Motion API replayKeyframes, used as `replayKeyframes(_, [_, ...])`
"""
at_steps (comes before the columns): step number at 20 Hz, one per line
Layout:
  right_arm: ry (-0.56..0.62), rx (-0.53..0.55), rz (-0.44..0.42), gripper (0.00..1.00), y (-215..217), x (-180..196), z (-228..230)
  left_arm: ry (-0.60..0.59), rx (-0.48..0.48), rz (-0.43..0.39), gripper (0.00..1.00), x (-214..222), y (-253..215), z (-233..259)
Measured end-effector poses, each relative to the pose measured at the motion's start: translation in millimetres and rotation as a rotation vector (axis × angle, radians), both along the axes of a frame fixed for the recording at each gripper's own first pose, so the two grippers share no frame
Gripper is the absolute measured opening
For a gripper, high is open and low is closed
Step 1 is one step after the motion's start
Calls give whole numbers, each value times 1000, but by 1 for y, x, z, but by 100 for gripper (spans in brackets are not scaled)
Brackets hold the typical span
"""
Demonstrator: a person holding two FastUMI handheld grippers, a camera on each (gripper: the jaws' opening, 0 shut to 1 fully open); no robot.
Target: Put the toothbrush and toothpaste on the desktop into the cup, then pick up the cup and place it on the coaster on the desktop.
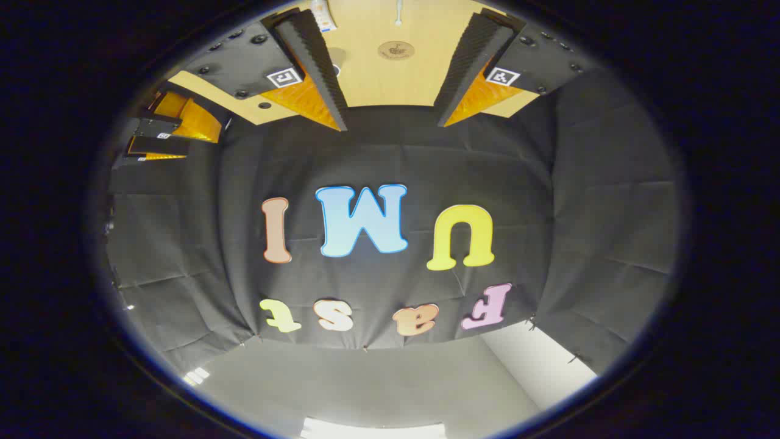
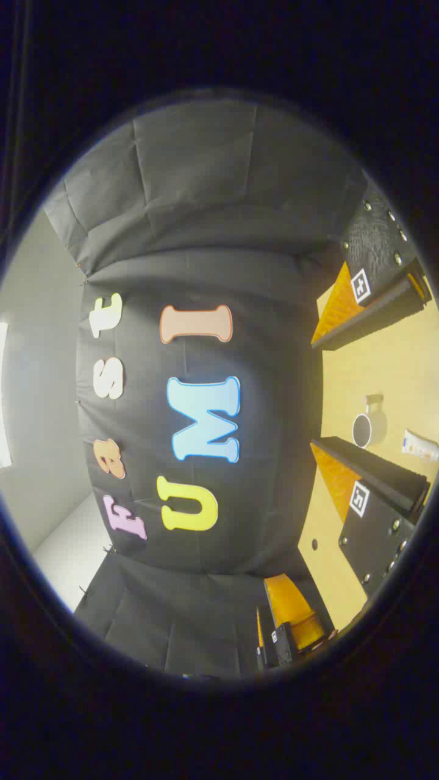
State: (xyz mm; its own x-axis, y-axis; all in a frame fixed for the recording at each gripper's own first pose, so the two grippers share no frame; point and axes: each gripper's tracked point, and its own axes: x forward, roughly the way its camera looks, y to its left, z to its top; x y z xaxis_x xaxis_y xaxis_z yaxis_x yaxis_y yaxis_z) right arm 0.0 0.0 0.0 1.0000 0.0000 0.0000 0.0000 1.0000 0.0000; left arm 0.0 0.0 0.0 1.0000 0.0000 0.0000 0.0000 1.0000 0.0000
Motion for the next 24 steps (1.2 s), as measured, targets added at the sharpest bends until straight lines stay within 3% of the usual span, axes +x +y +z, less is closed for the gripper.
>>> replayKeyframes(1, [2, 5, 10, 94, 3, -1, -1, 6, -9, 6, 89, 0, 3, -4])
replayKeyframes(2, [5, 5, 20, 94, 7, 0, -1, 14, -17, 11, 93, 2, 6, -9])
replayKeyframes(4, [14, -16, 30, 90, 9, -1, -4, 33, -23, 17, 93, 0, 6, -17])
replayKeyframes(6, [13, -15, 42, 94, 12, -5, -3, 19, -13, 17, 89, -5, 4, -12])
replayKeyframes(7, [19, -10, 48, 90, 13, -5, -4, 14, -2, 19, 98, -6, 4, -10])
replayKeyframes(8, [29, -8, 52, 90, 14, -5, -7, 16, 5, 19, 93, -6, 3, -10])
replayKeyframes(10, [36, -6, 54, 90, 13, -7, -8, 15, -2, 12, 93, -9, 0, -13])
replayKeyframes(11, [36, -6, 54, 90, 13, -8, -7, 17, -4, 9, 98, -8, -2, -12])
replayKeyframes(12, [37, -8, 54, 90, 13, -6, -8, 19, -4, 10, 89, -7, -2, -12])
replayKeyframes(13, [38, -8, 56, 90, 13, -6, -8, 20, -4, 11, 93, -7, 0, -13])
replayKeyframes(14, [45, -6, 61, 90, 14, -6, -11, 19, -3, 15, 89, -7, 0, -13])
replayKeyframes(18, [84, -6, 88, 90, 20, -2, -24, 25, 4, 22, 93, -5, 2, -16])
replayKeyframes(23, [215, 13, 134, 90, 35, 7, -60, 105, 14, 8, 93, 3, 2, -47])
replayKeyframes(24, [259, 19, 140, 90, 39, 10, -72, 136, 10, 7, 98, 5, 4, -59])
